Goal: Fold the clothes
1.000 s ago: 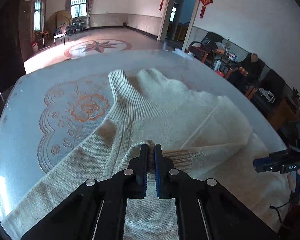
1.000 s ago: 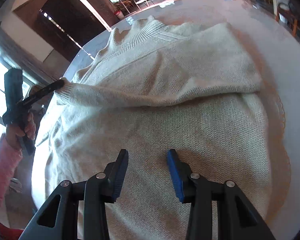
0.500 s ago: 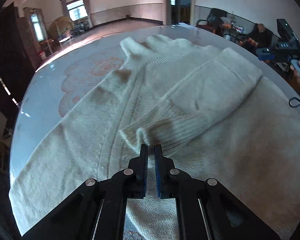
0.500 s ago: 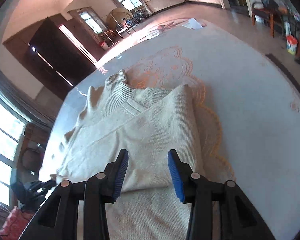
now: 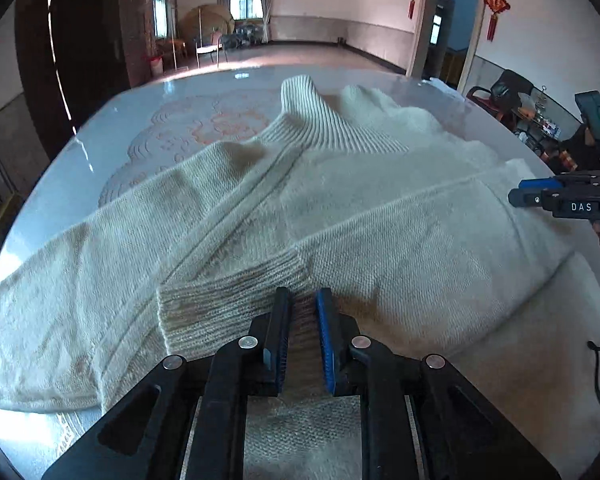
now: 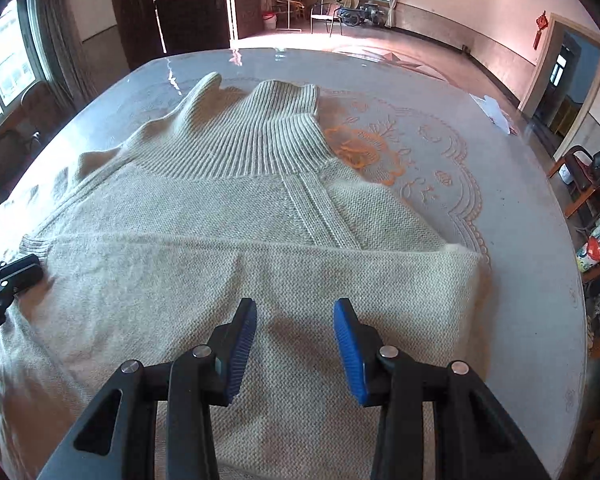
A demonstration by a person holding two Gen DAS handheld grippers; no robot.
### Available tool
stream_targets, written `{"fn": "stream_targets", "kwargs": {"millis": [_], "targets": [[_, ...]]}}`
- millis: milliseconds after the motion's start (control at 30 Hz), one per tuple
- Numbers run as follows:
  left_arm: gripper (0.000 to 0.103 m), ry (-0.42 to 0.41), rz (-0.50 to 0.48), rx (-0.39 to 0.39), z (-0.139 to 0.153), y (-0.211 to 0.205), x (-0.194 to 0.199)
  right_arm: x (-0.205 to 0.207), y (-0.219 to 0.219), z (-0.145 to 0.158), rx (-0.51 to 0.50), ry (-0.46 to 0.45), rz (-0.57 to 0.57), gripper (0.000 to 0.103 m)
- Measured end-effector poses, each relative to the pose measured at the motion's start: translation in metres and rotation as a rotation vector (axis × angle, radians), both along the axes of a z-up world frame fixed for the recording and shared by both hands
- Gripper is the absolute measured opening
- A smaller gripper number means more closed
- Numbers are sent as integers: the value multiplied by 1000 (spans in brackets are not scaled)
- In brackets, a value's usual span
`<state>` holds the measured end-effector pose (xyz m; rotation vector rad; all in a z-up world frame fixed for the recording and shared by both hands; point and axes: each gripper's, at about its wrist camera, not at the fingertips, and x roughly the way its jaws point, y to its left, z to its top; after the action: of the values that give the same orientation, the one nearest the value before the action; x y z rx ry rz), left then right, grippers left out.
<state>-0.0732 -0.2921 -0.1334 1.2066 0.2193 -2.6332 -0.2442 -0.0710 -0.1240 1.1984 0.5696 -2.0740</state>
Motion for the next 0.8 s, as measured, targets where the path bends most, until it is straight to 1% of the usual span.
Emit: {"fn": "stream_targets", "kwargs": {"millis": [33,67,100,133,200,233,267,333,367,433,467,500,533,567,633,733,767,800], "targets": [[17,-8,18,-36,-1,0,-2,-5,2,-4,11,3,-7,40],[18,-17,44,-65,0,-4,-4,-11,9,-5,-10,4,-17,40],[23,-22,61,-70,0,-10,-4,-19,17,-5,-30,10,-44,40],[34,-27,79,-75,0,-16,-4,-28,26,-5,-40,14,-89,40],[49,-37,114,-85,-1,-29,-4,-47,46,-5,-77,-1,-185,40],[50,-39,123,-77,-1,-34,-4,-55,57,-4,-115,-30,-220,39],[51,-38,118,-55,-1,-38,-1,-58,65,-1,-129,-29,-247,36],[53,-36,141,-40,3,-44,8,-60,79,10,-125,12,-303,39],[52,-22,163,-27,6,-48,14,-55,84,16,-148,18,-305,40],[53,29,197,34,10,-54,26,-41,93,28,-226,13,-276,40],[54,21,204,47,8,-55,26,-31,92,31,-238,8,-240,40],[57,12,211,61,5,-56,27,-18,88,31,-233,3,-191,40],[57,4,215,63,2,-57,27,-5,84,30,-211,5,-142,40],[57,-4,213,46,-3,-56,28,6,79,25,-175,9,-95,40],[61,-7,212,21,-7,-52,23,12,80,25,-174,4,-98,39],[64,-12,210,22,-8,-53,22,16,85,29,-199,-7,-136,40],[65,-10,208,32,-8,-54,22,18,86,30,-208,-11,-148,42],[65,-8,204,42,-7,-55,20,19,88,32,-216,-14,-161,48]]}}
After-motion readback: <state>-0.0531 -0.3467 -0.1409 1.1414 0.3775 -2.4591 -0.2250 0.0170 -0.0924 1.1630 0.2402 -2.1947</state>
